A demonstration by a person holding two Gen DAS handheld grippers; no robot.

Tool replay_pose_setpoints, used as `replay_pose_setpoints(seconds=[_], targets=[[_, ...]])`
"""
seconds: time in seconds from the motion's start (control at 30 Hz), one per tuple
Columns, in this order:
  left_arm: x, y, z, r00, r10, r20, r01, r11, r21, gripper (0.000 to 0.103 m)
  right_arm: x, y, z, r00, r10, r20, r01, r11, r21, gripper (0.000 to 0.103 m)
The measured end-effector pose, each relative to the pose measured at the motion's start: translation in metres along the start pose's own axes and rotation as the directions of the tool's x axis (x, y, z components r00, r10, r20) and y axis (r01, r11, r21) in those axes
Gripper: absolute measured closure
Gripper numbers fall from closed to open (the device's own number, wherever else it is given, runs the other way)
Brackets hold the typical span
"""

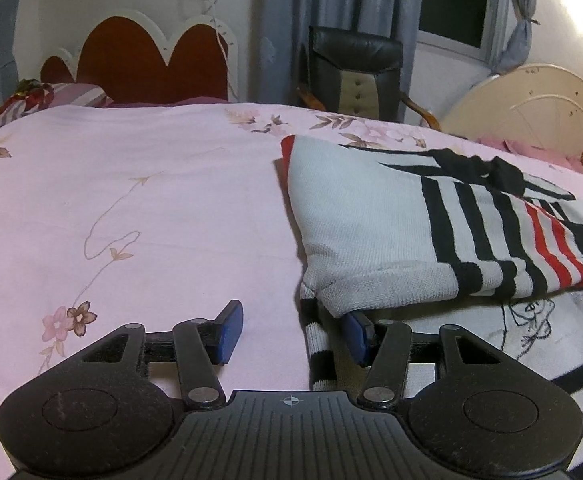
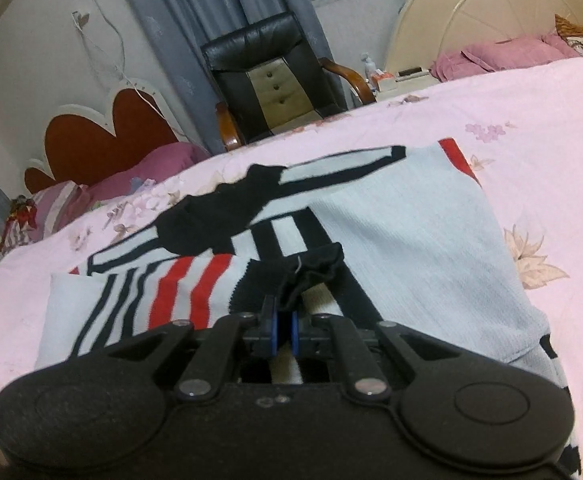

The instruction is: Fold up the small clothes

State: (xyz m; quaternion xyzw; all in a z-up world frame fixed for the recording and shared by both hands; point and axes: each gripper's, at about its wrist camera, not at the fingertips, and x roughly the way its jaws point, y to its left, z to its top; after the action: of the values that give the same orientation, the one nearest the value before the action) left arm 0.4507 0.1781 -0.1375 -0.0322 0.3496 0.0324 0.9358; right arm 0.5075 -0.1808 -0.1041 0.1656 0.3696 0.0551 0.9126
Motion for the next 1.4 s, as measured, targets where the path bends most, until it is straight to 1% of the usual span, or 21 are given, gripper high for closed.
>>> replay_pose_setpoints(seconds=[0.07, 0.13, 0.2, 0.23, 0.3, 0.4, 0.53, 0.6, 0.63, 0.67, 0.7, 0.73, 0.77, 0.83, 0.87, 0.93, 1.1, 1.17, 1.27, 1.3, 1.4], targets=[[-0.009, 0.004, 0.0, 1.0, -0.026, -0.003, 0.026, 1.0, 0.0, 0.049, 0.004, -0.004, -0.001, 1.0, -0.006, -0.011, 0.006, 1.0, 0.009, 0.096], [-0.024, 0.009, -0.001, 0.999, -0.05, 0.018, 0.051, 0.999, -0.006, 0.049, 0.005, -0.007, -0.001, 1.0, 0.009, -0.017, -0.009, 1.0, 0.017, 0.095], [-0.039, 0.014, -0.001, 0.997, -0.062, 0.054, 0.063, 0.998, -0.026, 0.049, 0.006, -0.007, 0.0, 0.999, 0.017, -0.049, -0.017, 1.0, 0.0, 0.083], [-0.045, 0.015, 0.001, 0.995, -0.068, 0.078, 0.071, 0.997, -0.036, 0.049, 0.003, -0.008, 0.001, 0.999, 0.011, -0.048, -0.012, 1.0, -0.003, 0.08], [-0.051, 0.008, 0.009, 0.988, -0.103, 0.117, 0.107, 0.994, -0.028, 0.049, -0.013, -0.01, 0.004, 1.0, 0.003, 0.014, -0.003, 1.0, -0.001, 0.079], [-0.034, -0.013, 0.02, 0.984, -0.14, 0.106, 0.139, 0.99, 0.012, 0.049, -0.021, -0.001, 0.007, 0.999, 0.022, 0.038, -0.02, 0.999, -0.049, 0.084], [0.0, -0.034, 0.021, 0.985, -0.163, 0.048, 0.163, 0.987, 0.013, 0.049, -0.009, 0.017, 0.006, 1.0, 0.028, -0.003, -0.028, 0.987, -0.157, 0.084], [0.01, -0.042, 0.016, 0.986, -0.163, 0.024, 0.163, 0.986, 0.024, 0.049, -0.001, 0.022, 0.003, 1.0, -0.004, -0.018, 0.0, 0.978, -0.21, 0.083], [0.012, -0.045, 0.012, 0.986, -0.163, 0.025, 0.162, 0.986, 0.039, 0.049, 0.005, 0.02, 0.001, 0.998, -0.045, -0.032, 0.037, 0.975, -0.218, 0.083], [0.013, -0.047, 0.011, 0.986, -0.162, 0.027, 0.16, 0.985, 0.063, 0.049, 0.012, 0.014, 0.0, 0.994, -0.082, -0.066, 0.066, 0.975, -0.212, 0.085], [0.011, -0.046, 0.011, 0.986, -0.165, 0.024, 0.163, 0.984, 0.07, 0.049, 0.013, 0.007, -0.001, 0.993, -0.085, -0.076, 0.069, 0.979, -0.193, 0.086], [0.008, -0.043, 0.014, 0.984, -0.176, 0.023, 0.174, 0.983, 0.064, 0.049, 0.011, 0.003, 0.0, 0.994, -0.085, -0.072, 0.071, 0.983, -0.171, 0.085], [0.003, -0.039, 0.018, 0.982, -0.186, 0.034, 0.184, 0.981, 0.053, 0.049, 0.005, 0.002, 0.003, 0.993, -0.107, -0.052, 0.097, 0.982, -0.159, 0.083], [-0.001, -0.03, 0.029, 0.978, -0.195, 0.074, 0.193, 0.981, 0.034, 0.049, -0.011, 0.001, 0.006, 0.992, -0.12, 0.037, 0.124, 0.981, -0.151, 0.08], [0.001, -0.026, 0.037, 0.978, -0.192, 0.084, 0.19, 0.981, 0.032, 0.049, -0.018, 0.002, 0.009, 0.992, -0.1, 0.074, 0.11, 0.984, -0.141, 0.08], [0.013, -0.022, 0.053, 0.98, -0.177, 0.09, 0.173, 0.984, 0.048, 0.049, -0.017, 0.006, 0.015, 0.993, -0.068, 0.094, 0.08, 0.988, -0.133, 0.08], [0.049, -0.027, 0.082, 0.981, -0.177, 0.08, 0.169, 0.981, 0.091, 0.049, 0.018, 0.045, 0.019, 0.999, 0.024, 0.037, -0.015, 0.974, -0.226, 0.08], [0.065, -0.03, 0.089, 0.983, -0.177, 0.054, 0.171, 0.98, 0.102, 0.049, 0.035, 0.061, 0.016, 0.999, 0.048, 0.016, -0.042, 0.962, -0.271, 0.08], [0.083, -0.032, 0.091, 0.987, -0.161, 0.027, 0.156, 0.98, 0.127, 0.049, 0.054, 0.078, 0.012, 0.997, 0.073, -0.01, -0.073, 0.955, -0.289, 0.08], [0.09, -0.03, 0.091, 0.989, -0.148, 0.018, 0.145, 0.981, 0.126, 0.049, 0.059, 0.082, 0.011, 0.997, 0.076, -0.016, -0.077, 0.951, -0.298, 0.081], [0.098, -0.021, 0.089, 0.989, -0.148, 0.025, 0.146, 0.986, 0.086, 0.049, 0.076, 0.088, 0.007, 0.999, 0.006, -0.045, -0.021, 0.936, -0.351, 0.083]])
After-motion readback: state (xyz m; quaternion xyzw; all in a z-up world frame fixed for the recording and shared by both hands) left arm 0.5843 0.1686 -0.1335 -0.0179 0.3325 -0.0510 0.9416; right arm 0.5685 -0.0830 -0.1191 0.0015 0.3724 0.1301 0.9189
